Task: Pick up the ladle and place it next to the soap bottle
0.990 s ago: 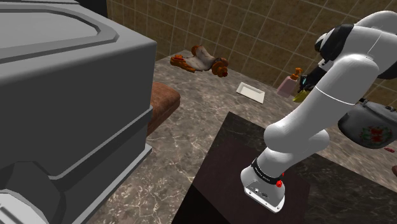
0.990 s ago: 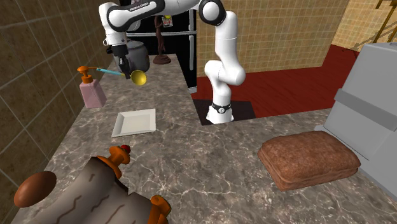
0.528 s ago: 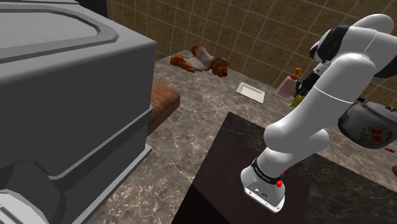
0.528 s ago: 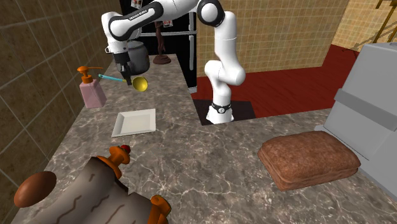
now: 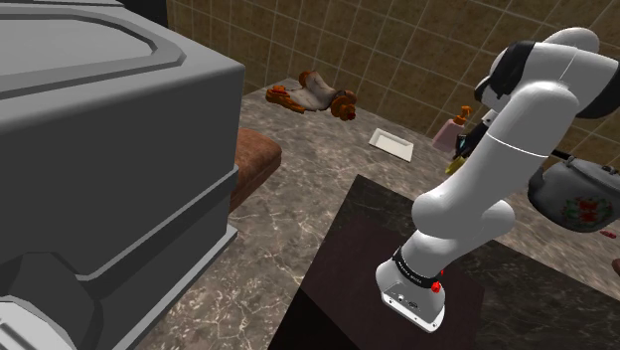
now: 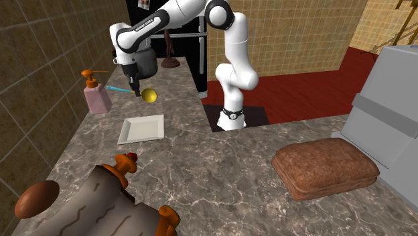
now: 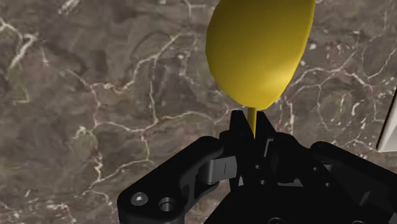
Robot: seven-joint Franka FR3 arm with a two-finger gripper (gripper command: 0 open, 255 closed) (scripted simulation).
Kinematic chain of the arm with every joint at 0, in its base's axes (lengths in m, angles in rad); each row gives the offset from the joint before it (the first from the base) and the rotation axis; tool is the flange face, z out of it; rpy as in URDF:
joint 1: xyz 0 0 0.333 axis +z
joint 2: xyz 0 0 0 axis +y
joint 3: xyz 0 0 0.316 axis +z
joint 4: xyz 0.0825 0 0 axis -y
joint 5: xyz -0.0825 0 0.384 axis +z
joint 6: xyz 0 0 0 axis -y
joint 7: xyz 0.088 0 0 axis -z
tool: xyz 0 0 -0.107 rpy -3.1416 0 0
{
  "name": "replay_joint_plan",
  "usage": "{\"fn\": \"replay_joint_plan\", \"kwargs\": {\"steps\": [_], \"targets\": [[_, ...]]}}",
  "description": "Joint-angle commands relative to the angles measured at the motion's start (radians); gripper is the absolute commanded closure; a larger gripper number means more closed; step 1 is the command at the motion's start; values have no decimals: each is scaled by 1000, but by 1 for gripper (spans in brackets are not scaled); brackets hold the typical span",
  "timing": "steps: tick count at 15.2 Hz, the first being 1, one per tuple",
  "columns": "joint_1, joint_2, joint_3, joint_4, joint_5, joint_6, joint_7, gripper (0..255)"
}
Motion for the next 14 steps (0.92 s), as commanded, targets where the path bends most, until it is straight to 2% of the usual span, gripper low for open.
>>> {"fn": "replay_joint_plan", "kwargs": {"steps": [1, 5, 13, 14], "targets": [[-4, 18, 3, -14, 17, 24, -14, 255], [-13, 52, 11, -40, 51, 68, -43, 255], [-13, 52, 11, -40, 51, 68, -43, 255], [-13, 52, 11, -41, 51, 69, -43, 0]]}}
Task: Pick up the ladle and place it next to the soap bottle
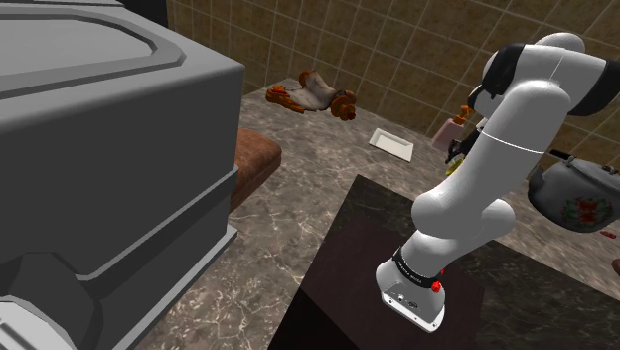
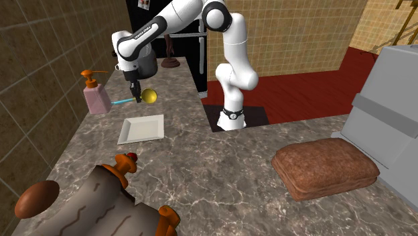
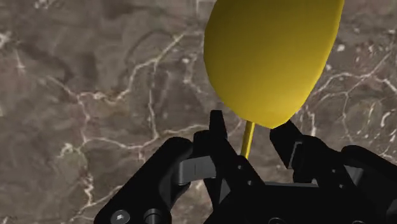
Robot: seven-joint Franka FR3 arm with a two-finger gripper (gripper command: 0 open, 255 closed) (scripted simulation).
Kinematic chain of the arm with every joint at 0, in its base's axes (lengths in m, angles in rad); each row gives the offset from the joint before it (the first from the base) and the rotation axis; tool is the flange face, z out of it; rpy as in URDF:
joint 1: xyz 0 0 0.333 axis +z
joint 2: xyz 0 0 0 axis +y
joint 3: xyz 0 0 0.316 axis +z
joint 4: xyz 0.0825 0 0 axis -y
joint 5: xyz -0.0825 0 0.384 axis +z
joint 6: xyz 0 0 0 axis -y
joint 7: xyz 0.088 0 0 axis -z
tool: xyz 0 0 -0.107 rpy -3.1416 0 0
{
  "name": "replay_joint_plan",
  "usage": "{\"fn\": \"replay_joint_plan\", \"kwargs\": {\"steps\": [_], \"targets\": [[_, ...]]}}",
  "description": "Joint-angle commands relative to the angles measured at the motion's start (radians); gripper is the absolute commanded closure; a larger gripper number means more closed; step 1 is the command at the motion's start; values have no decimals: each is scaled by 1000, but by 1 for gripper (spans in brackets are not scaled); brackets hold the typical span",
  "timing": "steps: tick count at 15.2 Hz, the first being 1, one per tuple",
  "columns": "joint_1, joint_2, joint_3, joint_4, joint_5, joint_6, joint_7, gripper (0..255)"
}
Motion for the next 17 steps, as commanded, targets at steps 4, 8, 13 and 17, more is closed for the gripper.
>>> {"fn": "replay_joint_plan", "kwargs": {"steps": [4, 8, 13, 17], "targets": [[0, 1, 0, 0, 0, 0, 0, 0], [1, -37, -16, 67, -43, -90, 28, 0], [0, -44, -18, 87, -51, -114, 34, 0], [0, -44, -18, 87, -51, -114, 34, 0]]}}
